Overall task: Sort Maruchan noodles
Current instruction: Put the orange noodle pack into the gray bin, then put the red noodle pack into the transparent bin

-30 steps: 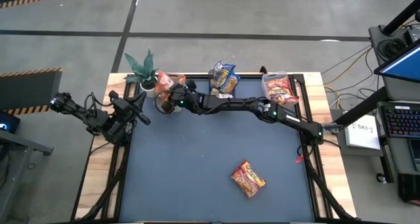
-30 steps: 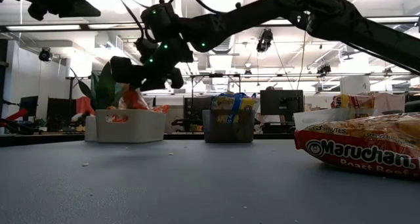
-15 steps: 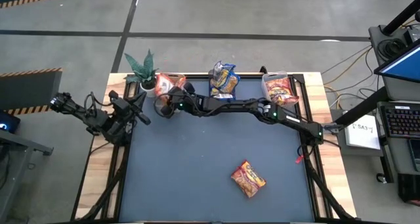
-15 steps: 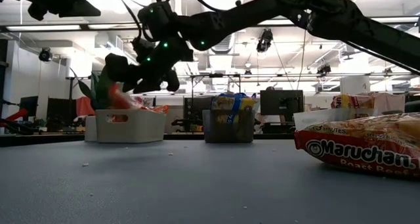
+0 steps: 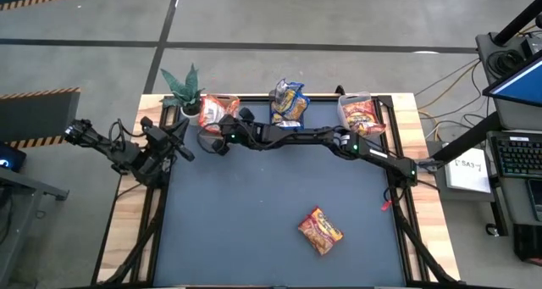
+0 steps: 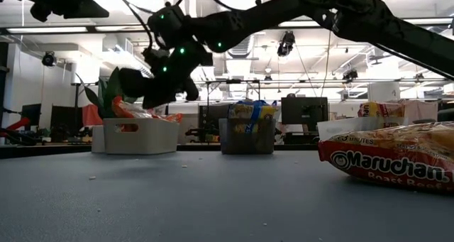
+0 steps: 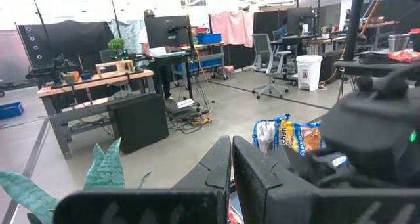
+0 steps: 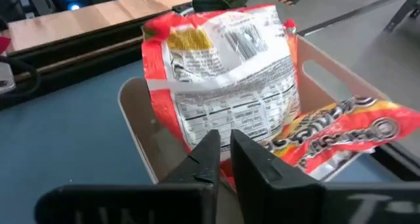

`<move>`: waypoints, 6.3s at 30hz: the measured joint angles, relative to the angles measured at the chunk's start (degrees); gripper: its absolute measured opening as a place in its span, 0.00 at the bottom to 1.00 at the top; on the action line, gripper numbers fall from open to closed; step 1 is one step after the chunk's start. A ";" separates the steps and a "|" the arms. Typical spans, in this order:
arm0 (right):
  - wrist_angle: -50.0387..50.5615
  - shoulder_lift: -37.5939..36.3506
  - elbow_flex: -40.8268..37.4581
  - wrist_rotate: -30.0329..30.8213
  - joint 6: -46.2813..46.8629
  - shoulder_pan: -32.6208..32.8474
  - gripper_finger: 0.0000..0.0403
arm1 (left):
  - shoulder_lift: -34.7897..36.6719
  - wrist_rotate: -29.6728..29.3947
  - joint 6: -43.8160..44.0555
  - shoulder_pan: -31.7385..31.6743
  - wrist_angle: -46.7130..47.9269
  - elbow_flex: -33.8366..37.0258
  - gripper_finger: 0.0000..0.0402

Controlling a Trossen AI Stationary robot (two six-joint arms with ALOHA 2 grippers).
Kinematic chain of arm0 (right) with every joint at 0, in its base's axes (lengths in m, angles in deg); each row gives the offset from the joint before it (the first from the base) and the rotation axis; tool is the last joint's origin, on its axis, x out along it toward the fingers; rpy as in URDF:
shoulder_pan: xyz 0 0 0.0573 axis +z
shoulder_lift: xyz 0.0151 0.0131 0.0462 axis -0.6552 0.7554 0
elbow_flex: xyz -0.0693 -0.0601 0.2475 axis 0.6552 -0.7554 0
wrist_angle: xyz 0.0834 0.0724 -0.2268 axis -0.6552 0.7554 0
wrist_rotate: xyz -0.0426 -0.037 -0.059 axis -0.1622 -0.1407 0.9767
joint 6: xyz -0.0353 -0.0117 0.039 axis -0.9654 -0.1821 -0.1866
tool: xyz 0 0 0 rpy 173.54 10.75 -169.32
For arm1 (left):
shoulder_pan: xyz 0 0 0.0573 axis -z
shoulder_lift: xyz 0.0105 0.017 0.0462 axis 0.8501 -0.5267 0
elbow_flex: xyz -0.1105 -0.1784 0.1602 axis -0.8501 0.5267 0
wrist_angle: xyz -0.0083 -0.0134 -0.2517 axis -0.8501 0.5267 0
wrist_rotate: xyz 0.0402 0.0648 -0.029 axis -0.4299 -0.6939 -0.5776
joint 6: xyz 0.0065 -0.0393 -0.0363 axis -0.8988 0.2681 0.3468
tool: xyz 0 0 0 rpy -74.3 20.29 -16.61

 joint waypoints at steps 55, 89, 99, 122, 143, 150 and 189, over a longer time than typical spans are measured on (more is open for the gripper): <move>6.22 -46.19 -45.67 -8.44 -0.23 10.25 0.02 | -25.50 37.51 45.42 -48.62 34.08 -3.88 0.00; 11.36 -58.13 -62.74 -27.53 14.83 11.08 0.02 | -40.56 41.66 37.64 -37.91 25.56 -13.90 0.00; 22.94 -58.08 -62.74 -36.99 26.24 15.71 0.02 | -38.80 40.81 33.75 -30.14 30.63 -21.18 0.00; 22.17 -50.54 -74.13 -49.50 40.92 27.54 0.02 | -39.56 40.06 32.76 -22.45 27.46 -19.98 0.00; 19.03 -53.22 -70.12 -43.48 19.63 21.03 0.02 | -41.17 41.92 32.76 -18.91 25.55 -19.58 0.00; 15.19 -51.26 -74.56 -52.54 20.11 27.58 0.02 | -41.85 41.46 32.76 -18.11 24.68 -19.58 0.00; 5.76 -71.75 -90.67 -16.41 25.09 21.07 0.02 | -68.09 68.63 14.98 -18.12 -1.34 -23.37 0.00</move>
